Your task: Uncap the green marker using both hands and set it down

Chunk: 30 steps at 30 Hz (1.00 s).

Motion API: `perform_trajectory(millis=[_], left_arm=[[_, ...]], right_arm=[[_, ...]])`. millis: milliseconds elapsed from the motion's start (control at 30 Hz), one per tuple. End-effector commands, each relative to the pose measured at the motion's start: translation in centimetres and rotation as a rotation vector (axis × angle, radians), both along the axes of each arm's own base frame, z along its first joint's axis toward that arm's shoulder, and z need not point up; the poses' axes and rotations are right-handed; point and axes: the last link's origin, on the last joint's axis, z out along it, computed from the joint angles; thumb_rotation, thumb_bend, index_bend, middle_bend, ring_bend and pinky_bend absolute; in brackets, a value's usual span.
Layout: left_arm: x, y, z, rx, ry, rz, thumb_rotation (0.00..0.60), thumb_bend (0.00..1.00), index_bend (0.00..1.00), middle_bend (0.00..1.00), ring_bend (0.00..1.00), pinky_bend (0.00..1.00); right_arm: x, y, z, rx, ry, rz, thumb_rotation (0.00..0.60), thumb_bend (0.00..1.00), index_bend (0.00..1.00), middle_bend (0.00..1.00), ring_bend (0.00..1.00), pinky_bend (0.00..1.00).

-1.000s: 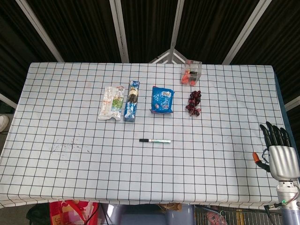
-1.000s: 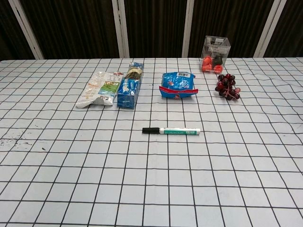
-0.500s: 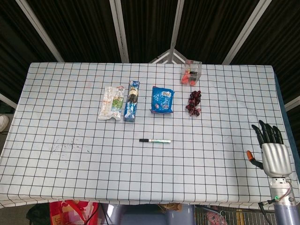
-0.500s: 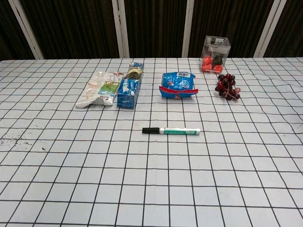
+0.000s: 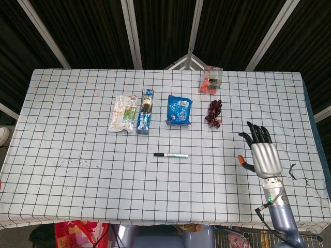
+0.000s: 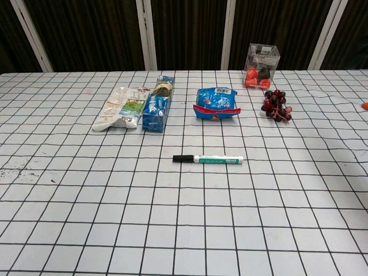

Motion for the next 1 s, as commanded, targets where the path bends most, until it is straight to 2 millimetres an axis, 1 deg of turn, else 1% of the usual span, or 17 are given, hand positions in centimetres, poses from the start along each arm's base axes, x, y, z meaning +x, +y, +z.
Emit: perform_trajectory(millis=[33, 100, 200, 233, 333, 467, 667, 833, 1000], left_arm=[[-0.3, 0.0, -0.1, -0.003, 0.001, 0.007, 0.6, 0.56, 0.06, 0.0, 0.0, 0.07], [-0.7, 0.0, -0.1, -0.007, 0.005, 0.017, 0.6, 0.56, 0.06, 0.0, 0.0, 0.07], [-1.1, 0.0, -0.1, -0.006, 0.006, 0.03, 0.6, 0.56, 0.06, 0.0, 0.0, 0.07], [-1.3, 0.0, 0.0, -0.002, 0.004, 0.035, 0.6, 0.56, 0.06, 0.0, 0.0, 0.07], [-1.8, 0.0, 0.3, 0.004, 0.001, 0.041, 0.6, 0.56, 0.06, 0.0, 0.0, 0.07], [-2.2, 0.0, 0.2, -0.002, 0.006, 0.05, 0.6, 0.56, 0.06, 0.0, 0.0, 0.07], [-2.9, 0.1, 0.1, -0.005, 0.01, 0.066, 0.6, 0.56, 0.06, 0.0, 0.0, 0.07], [-3.3, 0.2, 0.0, -0.009, 0.012, 0.077, 0.6, 0.56, 0.06, 0.0, 0.0, 0.07], [-3.3, 0.3, -0.1, -0.013, 0.018, 0.08, 0.6, 0.56, 0.06, 0.0, 0.0, 0.07]], right_arm=[[2.8, -1.4, -2.6, 0.058, -0.024, 0.022, 0.6, 0.33, 0.31, 0.03, 0.06, 0.05], [3.9, -2.0, -4.0, 0.087, -0.026, 0.027, 0.6, 0.33, 0.32, 0.03, 0.06, 0.05], [5.1, -2.5, -5.6, 0.117, -0.033, 0.033, 0.6, 0.33, 0.35, 0.03, 0.06, 0.05], [5.7, -2.7, -6.4, 0.134, -0.032, 0.034, 0.6, 0.33, 0.36, 0.03, 0.06, 0.05], [6.8, -3.2, -8.1, 0.156, -0.009, 0.032, 0.6, 0.33, 0.38, 0.03, 0.05, 0.05], [8.0, -3.8, -10.0, 0.179, -0.002, 0.022, 0.6, 0.33, 0.39, 0.03, 0.06, 0.05], [8.7, -4.6, -11.9, 0.209, -0.003, -0.004, 0.6, 0.33, 0.41, 0.03, 0.06, 0.05], [8.5, -5.2, -13.4, 0.237, 0.01, -0.034, 0.6, 0.33, 0.43, 0.03, 0.05, 0.05], [8.3, -5.6, -14.4, 0.247, 0.005, -0.057, 0.6, 0.33, 0.44, 0.03, 0.05, 0.05]])
